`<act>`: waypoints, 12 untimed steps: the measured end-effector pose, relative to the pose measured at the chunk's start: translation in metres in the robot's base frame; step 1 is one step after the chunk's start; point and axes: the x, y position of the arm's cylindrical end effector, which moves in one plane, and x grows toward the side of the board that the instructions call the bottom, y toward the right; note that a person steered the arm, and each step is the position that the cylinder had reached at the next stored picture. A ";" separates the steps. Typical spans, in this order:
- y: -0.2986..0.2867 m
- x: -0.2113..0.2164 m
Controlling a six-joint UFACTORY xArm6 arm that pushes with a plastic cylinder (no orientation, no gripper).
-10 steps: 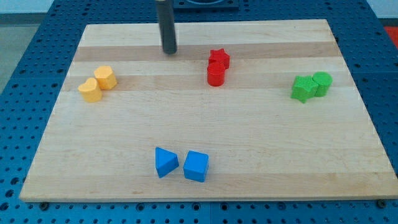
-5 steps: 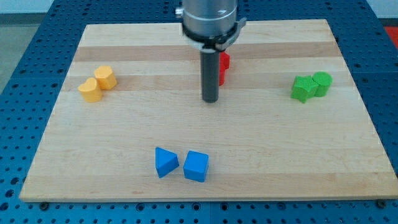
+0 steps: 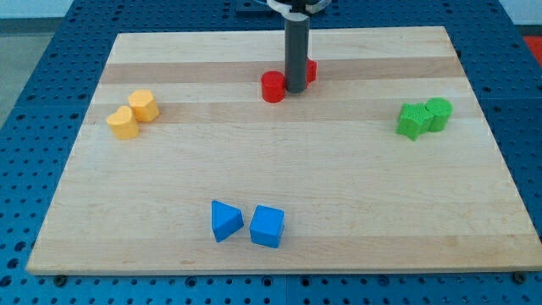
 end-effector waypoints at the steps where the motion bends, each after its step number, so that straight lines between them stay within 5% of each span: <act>1: 0.001 -0.003; 4: 0.032 -0.013; 9: 0.003 -0.071; 11: 0.018 -0.004; 12: -0.022 0.037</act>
